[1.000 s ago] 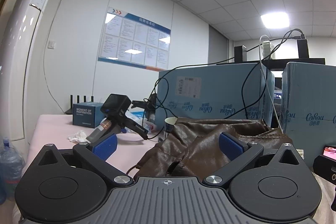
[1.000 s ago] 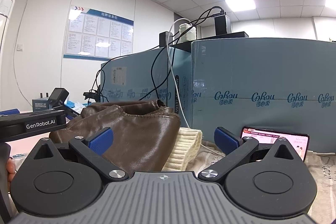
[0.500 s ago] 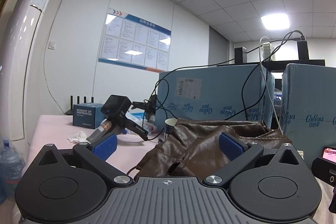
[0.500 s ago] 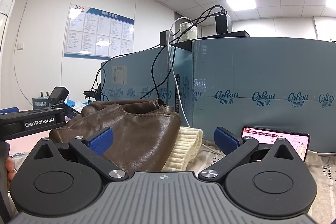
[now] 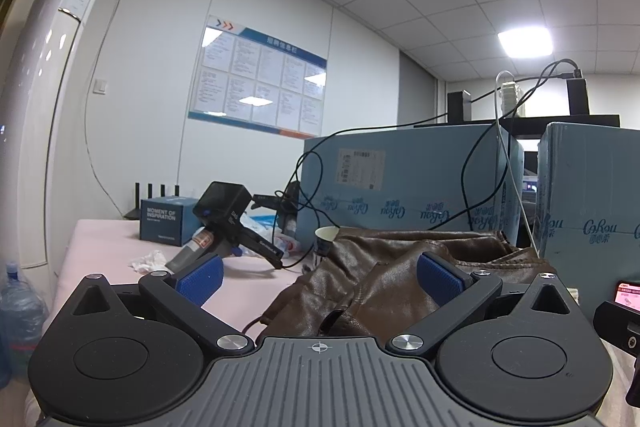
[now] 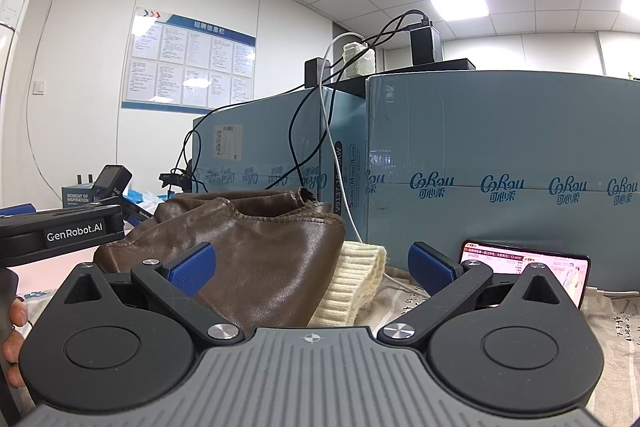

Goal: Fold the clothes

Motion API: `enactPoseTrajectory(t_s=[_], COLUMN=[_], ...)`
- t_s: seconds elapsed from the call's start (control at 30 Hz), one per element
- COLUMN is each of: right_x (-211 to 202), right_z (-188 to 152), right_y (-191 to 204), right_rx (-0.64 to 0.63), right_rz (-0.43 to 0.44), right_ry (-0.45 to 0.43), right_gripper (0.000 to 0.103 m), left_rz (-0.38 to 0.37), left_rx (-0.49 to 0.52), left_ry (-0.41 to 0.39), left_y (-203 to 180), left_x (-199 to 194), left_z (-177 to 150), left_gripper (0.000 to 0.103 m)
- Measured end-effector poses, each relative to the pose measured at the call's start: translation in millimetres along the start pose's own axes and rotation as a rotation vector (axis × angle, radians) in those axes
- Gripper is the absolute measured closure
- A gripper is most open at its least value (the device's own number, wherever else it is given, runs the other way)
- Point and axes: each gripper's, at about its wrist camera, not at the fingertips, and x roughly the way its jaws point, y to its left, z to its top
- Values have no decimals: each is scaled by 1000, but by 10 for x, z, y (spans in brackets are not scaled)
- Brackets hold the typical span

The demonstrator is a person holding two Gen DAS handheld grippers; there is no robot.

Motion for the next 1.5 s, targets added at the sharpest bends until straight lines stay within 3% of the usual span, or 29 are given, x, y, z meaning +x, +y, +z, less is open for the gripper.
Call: enactPoseTrajectory(t_s=[1.5], right_x=[1], right_z=[-4], right_y=[3], right_rx=[-4], right_rz=[5], right_ry=[6], right_gripper=[0], left_rz=[-3], left_rx=[15], left_ry=[12], left_y=[-25], left_x=[5], left_z=[-1], left_gripper=[0])
